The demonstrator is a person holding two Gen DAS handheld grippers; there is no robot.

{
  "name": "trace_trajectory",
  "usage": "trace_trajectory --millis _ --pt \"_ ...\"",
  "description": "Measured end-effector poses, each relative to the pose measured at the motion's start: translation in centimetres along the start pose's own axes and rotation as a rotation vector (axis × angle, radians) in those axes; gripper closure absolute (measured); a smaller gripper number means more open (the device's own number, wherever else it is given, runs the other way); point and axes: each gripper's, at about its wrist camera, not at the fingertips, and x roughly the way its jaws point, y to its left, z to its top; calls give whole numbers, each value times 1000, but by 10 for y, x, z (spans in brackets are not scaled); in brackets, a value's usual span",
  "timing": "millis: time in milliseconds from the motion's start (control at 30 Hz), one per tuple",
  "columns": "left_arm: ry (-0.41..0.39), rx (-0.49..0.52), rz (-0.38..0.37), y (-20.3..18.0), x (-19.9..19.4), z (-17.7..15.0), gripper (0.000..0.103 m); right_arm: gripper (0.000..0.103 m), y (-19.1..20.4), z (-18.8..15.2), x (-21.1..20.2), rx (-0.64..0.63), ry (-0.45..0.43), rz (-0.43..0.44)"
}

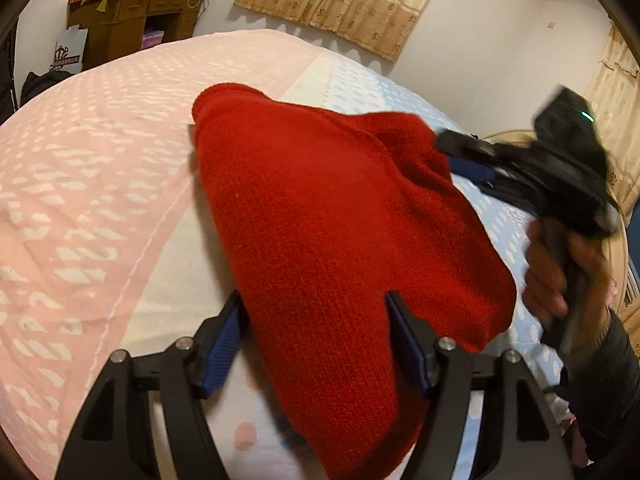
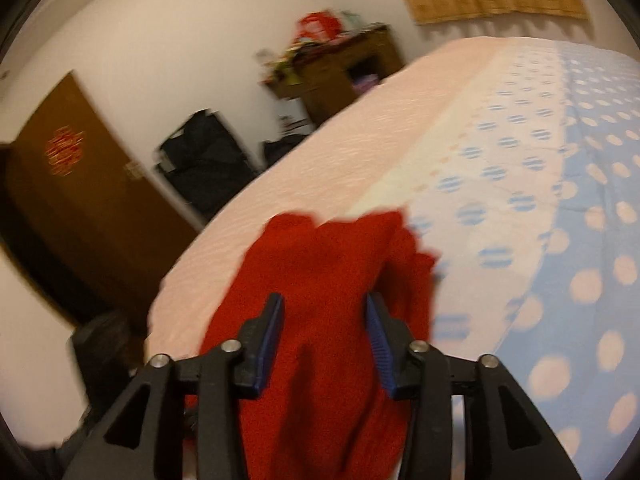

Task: Fold small clothes
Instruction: 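Set the bundle down on the pink sheet and open both tools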

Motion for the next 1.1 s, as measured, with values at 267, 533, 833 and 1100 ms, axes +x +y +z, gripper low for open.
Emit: trace_trajectory --millis 267,533,833,1100 --pt "13 7 30 -3 -13 -14 16 50 -21 -44 9 83 91 -93" --pt "-12 59 57 -12 -41 -25 16 48 -5 -35 -14 -7 4 -375" --pt "-100 162 89 -35 -79 -33 15 48 22 -47 -84 56 -111 -381" --pt "-199 229 83 -60 -114 -29 8 48 88 -80 -116 -62 -145 -385"
